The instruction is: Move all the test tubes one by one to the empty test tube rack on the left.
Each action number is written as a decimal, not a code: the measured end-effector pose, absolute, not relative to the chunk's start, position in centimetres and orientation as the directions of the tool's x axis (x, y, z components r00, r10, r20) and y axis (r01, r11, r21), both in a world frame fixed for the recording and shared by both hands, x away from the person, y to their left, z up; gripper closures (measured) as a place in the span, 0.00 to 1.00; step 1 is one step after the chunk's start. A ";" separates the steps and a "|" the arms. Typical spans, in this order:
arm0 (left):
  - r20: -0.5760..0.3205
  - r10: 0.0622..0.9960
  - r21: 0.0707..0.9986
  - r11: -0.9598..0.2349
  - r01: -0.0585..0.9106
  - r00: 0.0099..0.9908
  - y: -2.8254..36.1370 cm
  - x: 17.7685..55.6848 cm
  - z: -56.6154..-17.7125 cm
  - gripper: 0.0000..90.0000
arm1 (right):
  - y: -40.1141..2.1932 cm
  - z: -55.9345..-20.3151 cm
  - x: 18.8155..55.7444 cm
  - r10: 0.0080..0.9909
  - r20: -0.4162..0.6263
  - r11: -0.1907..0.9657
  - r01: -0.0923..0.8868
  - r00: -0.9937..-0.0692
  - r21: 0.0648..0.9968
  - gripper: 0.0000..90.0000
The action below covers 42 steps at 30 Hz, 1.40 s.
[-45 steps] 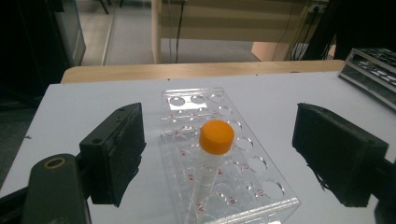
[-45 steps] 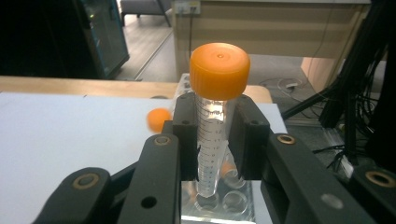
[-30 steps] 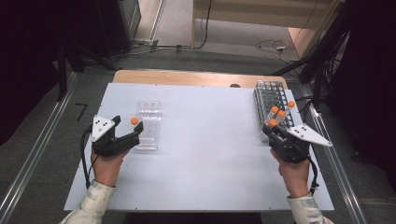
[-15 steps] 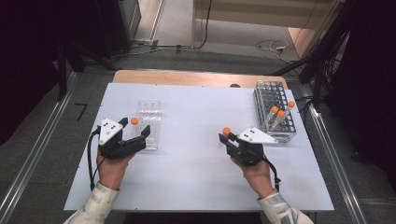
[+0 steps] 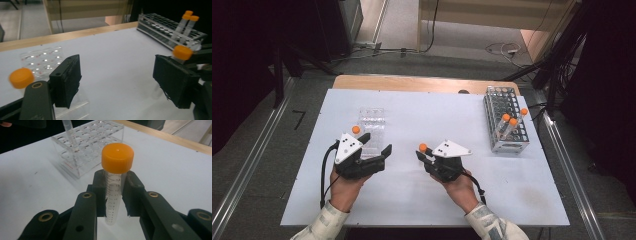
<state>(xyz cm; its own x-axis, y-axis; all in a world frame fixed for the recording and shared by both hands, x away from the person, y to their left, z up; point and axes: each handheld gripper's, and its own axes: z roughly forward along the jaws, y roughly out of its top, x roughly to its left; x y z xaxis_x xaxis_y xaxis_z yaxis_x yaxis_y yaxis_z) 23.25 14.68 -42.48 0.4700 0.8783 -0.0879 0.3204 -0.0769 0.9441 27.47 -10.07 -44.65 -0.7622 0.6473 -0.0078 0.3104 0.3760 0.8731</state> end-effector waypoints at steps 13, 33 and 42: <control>-0.076 0.816 0.937 -0.138 0.321 0.573 12.9 23.1 -43.4 0.42 | -5.9 -45.3 26.9 0.586 0.000 0.406 0.294 -0.811 0.865 0.80; -0.129 0.779 0.930 -0.119 0.347 0.613 13.0 23.4 -43.8 0.70 | -4.5 -45.2 26.6 0.559 0.006 0.411 0.283 -0.829 0.867 0.80; -0.138 0.779 0.932 -0.107 0.346 0.612 13.2 23.4 -43.8 0.77 | -4.5 -45.2 26.6 0.559 0.013 0.405 0.287 -0.829 0.868 0.80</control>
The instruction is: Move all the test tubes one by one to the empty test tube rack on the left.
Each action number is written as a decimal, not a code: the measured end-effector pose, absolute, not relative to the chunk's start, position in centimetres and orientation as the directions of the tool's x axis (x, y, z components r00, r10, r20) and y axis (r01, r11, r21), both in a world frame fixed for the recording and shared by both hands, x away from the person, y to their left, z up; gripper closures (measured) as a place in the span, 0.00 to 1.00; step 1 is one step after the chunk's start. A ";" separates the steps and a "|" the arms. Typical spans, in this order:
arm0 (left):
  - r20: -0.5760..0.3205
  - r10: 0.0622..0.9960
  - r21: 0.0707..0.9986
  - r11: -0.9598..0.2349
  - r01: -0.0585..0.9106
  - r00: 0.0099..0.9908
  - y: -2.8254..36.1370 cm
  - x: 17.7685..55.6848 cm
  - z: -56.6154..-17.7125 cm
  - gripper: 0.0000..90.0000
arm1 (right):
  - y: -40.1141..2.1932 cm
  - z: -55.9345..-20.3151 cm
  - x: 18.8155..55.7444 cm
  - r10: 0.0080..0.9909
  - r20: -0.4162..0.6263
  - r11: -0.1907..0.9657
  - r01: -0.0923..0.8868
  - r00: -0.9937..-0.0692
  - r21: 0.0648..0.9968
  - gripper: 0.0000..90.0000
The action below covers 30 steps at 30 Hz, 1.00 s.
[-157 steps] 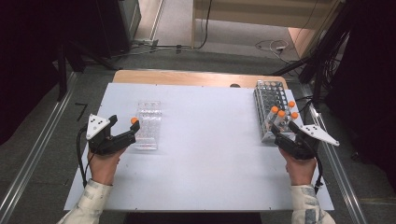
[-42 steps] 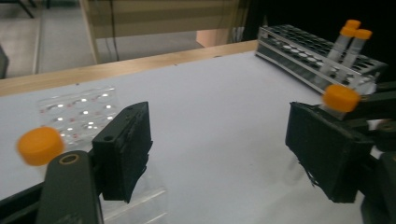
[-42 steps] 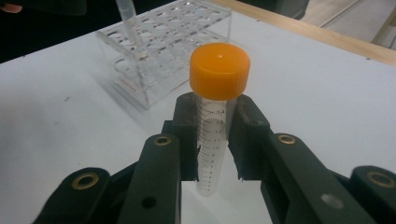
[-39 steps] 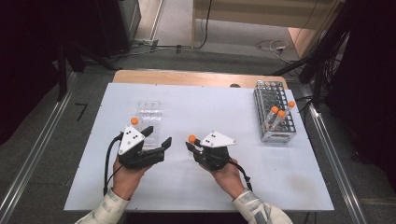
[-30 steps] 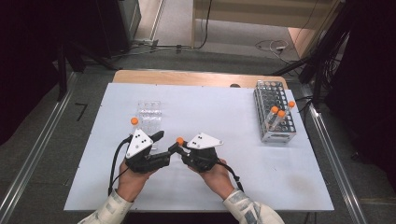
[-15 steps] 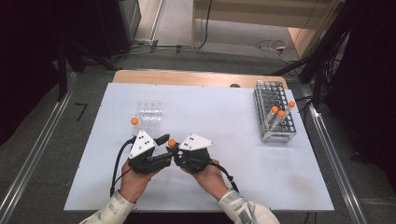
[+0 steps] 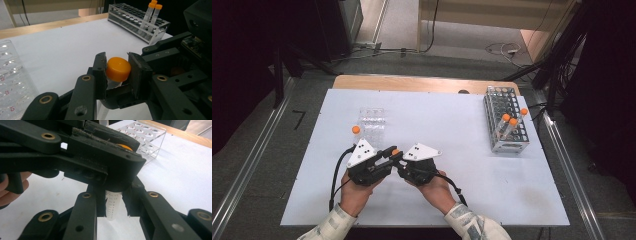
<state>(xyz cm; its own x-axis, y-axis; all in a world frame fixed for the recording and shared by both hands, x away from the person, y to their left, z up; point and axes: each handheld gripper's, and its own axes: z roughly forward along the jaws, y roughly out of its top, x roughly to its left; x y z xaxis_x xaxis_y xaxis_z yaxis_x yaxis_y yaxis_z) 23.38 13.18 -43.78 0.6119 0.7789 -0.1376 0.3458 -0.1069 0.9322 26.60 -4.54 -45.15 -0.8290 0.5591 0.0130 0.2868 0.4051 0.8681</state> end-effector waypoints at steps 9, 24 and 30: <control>-0.151 0.783 0.938 -0.081 0.338 0.604 13.6 23.4 -43.5 0.78 | -4.7 -45.1 26.7 0.524 0.032 0.418 0.289 -0.851 0.861 0.56; -0.184 0.807 0.942 -0.019 0.336 0.562 15.2 24.2 -41.7 0.78 | -9.7 -44.6 26.7 0.586 0.045 0.397 0.335 -0.809 0.855 0.30; -0.204 0.815 0.944 0.017 0.329 0.543 16.1 24.6 -40.7 0.78 | -12.2 -44.9 26.3 0.615 0.050 0.384 0.354 -0.787 0.852 0.30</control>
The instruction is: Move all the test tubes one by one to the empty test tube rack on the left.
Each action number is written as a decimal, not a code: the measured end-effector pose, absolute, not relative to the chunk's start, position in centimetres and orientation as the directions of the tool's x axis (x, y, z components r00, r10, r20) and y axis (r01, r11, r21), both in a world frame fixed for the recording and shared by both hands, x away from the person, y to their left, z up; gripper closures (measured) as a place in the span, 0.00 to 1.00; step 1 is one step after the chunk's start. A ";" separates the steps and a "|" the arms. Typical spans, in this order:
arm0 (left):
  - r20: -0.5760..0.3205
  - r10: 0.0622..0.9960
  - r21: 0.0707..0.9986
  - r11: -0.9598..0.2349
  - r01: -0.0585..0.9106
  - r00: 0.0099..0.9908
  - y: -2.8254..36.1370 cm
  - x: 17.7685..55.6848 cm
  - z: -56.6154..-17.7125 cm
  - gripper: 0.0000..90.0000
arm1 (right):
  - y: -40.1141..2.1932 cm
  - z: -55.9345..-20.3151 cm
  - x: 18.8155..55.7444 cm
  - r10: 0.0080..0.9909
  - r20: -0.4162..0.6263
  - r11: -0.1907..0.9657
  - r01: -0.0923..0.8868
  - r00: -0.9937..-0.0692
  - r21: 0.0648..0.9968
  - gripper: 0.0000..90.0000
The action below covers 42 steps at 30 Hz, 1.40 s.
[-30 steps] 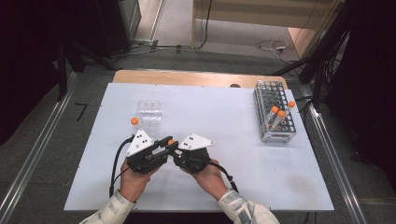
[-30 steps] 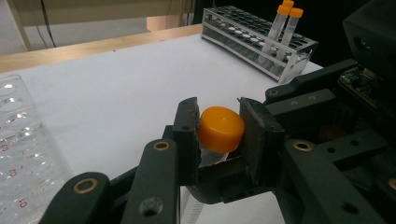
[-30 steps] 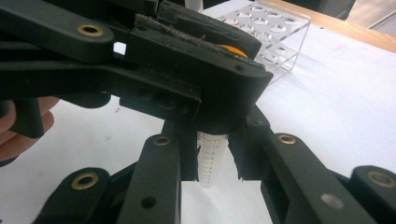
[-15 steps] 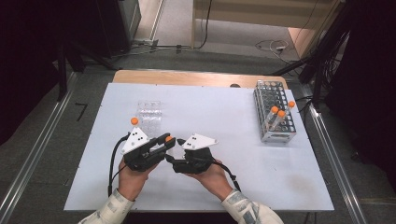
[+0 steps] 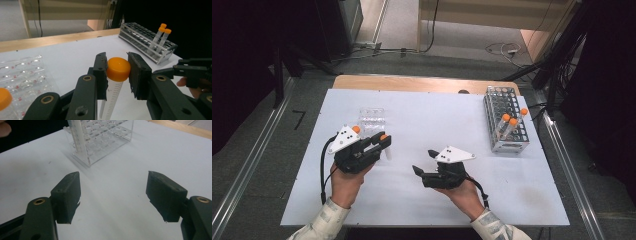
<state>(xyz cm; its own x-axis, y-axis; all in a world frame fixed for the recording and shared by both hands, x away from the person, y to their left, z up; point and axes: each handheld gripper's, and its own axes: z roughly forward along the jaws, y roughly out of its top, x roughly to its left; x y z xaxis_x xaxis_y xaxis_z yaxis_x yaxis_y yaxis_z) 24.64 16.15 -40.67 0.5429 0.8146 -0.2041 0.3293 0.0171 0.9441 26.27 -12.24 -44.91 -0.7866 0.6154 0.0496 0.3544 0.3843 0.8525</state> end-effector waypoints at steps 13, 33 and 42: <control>-0.221 0.854 0.952 0.084 0.294 0.471 19.2 25.9 -39.2 0.78 | -16.6 -44.6 26.0 0.672 0.047 0.350 0.373 -0.739 0.859 0.30; -0.141 0.917 0.965 0.043 0.259 0.374 20.5 27.7 -39.9 0.78 | -19.0 -44.6 26.2 0.715 0.066 0.305 0.396 -0.696 0.866 0.30; -0.131 0.925 0.963 0.032 0.269 0.358 20.5 27.9 -40.5 0.78 | -19.1 -44.6 26.2 0.715 0.065 0.305 0.394 -0.696 0.867 0.30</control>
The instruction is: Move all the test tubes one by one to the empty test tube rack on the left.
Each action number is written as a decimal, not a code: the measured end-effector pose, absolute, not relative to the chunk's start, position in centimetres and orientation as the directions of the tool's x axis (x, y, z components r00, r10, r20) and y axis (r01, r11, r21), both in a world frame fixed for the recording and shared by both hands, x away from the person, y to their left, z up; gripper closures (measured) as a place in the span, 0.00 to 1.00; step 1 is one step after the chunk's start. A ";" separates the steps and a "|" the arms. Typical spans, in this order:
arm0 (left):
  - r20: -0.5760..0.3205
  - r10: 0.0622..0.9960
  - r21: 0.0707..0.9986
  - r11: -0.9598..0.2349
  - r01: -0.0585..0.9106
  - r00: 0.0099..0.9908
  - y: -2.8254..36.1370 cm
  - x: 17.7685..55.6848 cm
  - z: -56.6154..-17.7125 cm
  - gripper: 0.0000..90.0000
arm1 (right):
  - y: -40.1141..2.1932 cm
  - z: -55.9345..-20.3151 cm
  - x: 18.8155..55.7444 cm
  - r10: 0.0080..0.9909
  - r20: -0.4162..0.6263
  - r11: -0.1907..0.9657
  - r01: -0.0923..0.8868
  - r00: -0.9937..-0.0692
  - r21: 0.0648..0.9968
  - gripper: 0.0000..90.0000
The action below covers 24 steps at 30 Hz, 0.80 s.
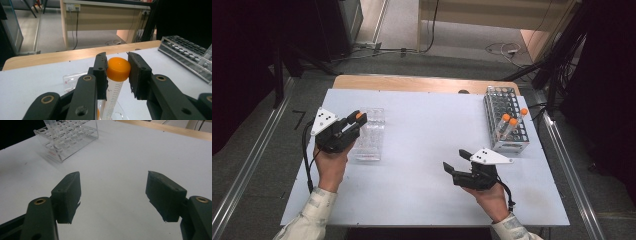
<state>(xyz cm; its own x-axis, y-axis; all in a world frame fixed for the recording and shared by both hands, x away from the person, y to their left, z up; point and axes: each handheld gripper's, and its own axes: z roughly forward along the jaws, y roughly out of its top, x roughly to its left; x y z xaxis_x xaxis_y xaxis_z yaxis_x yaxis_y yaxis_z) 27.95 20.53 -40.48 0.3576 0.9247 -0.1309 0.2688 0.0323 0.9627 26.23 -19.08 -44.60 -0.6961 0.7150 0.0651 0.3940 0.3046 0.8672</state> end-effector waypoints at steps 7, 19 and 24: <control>-0.137 0.925 0.956 0.029 0.293 0.354 20.6 28.3 -41.2 0.78 | -19.1 -44.6 26.2 0.717 0.066 0.303 0.395 -0.694 0.867 0.30; -0.136 0.929 0.945 0.018 0.326 0.345 20.3 28.7 -42.6 0.78 | -19.1 -44.7 26.2 0.715 0.065 0.306 0.395 -0.696 0.866 0.30; -0.139 0.930 0.942 0.018 0.334 0.341 20.3 28.6 -42.9 0.78 | -19.0 -44.7 26.2 0.714 0.065 0.308 0.396 -0.697 0.865 0.30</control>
<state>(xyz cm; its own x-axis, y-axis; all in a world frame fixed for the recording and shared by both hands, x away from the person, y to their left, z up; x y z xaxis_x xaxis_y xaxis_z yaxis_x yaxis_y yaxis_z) 28.62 20.28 -42.90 0.3414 0.9296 -0.1385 0.3340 0.0178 0.9424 26.18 -19.05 -44.71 -0.6966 0.7145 0.0650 0.3964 0.3078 0.8649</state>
